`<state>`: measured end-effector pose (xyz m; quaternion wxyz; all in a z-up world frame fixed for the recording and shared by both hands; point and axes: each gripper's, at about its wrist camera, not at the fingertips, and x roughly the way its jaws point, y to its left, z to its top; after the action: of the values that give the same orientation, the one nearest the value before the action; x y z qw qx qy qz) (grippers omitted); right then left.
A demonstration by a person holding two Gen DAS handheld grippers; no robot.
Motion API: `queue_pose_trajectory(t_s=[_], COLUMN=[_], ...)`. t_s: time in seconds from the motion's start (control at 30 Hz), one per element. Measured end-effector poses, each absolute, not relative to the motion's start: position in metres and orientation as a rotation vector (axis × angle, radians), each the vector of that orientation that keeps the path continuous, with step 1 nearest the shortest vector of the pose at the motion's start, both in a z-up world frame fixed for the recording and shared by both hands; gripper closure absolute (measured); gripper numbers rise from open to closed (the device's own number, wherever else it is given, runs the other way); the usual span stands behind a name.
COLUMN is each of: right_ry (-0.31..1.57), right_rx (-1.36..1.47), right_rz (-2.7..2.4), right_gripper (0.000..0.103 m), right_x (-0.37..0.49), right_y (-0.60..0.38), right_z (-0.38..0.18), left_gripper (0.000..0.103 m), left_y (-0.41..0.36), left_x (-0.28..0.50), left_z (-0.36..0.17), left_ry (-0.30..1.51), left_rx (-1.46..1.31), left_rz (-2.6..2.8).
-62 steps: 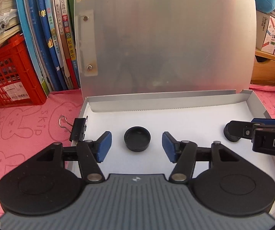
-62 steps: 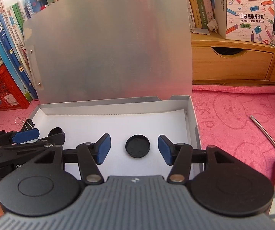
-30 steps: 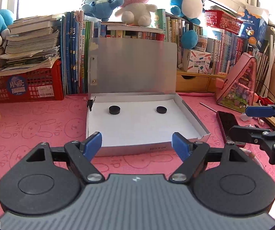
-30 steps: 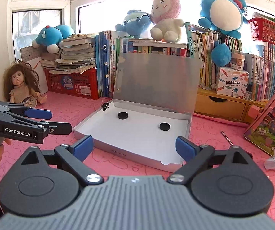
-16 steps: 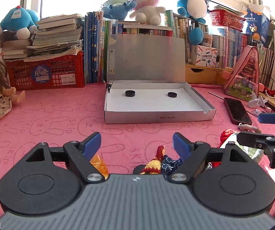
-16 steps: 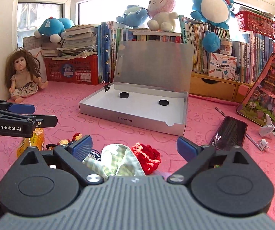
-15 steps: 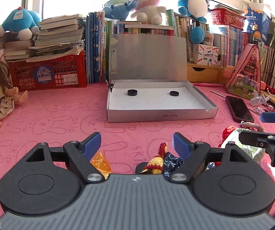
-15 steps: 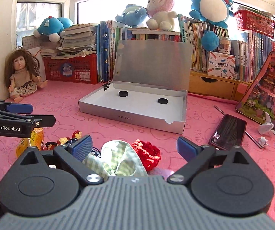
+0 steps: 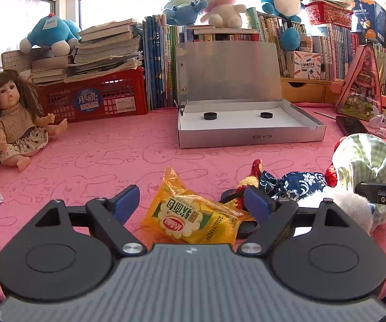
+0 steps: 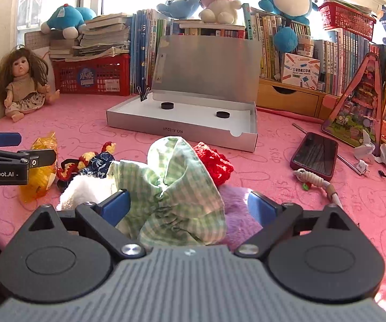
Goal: Organize objects
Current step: 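Move the left tool to the yellow bread bag while the right tool reaches the green gingham cloth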
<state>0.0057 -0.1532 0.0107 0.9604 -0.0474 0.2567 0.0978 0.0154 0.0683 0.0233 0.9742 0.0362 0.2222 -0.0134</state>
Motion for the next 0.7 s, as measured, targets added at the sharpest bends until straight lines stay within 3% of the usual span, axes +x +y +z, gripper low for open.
queue_pose_trajectory(t_s=[0.5, 0.7], right_ry=[0.546, 0.555], right_rx=[-0.090, -0.106], right_rz=[0.228, 0.233], right_gripper=[0.029, 0.033], right_x=[0.004, 0.002], right_y=[-0.142, -0.138], right_z=[0.003, -0.002], left_gripper=[0.015, 0.015], left_y=[0.068, 0.066], left_x=[0.020, 0.024], left_z=[0.013, 0.010], left_ry=[0.486, 0.502], left_rx=[-0.003, 0.008], left_rz=[-0.076, -0.075])
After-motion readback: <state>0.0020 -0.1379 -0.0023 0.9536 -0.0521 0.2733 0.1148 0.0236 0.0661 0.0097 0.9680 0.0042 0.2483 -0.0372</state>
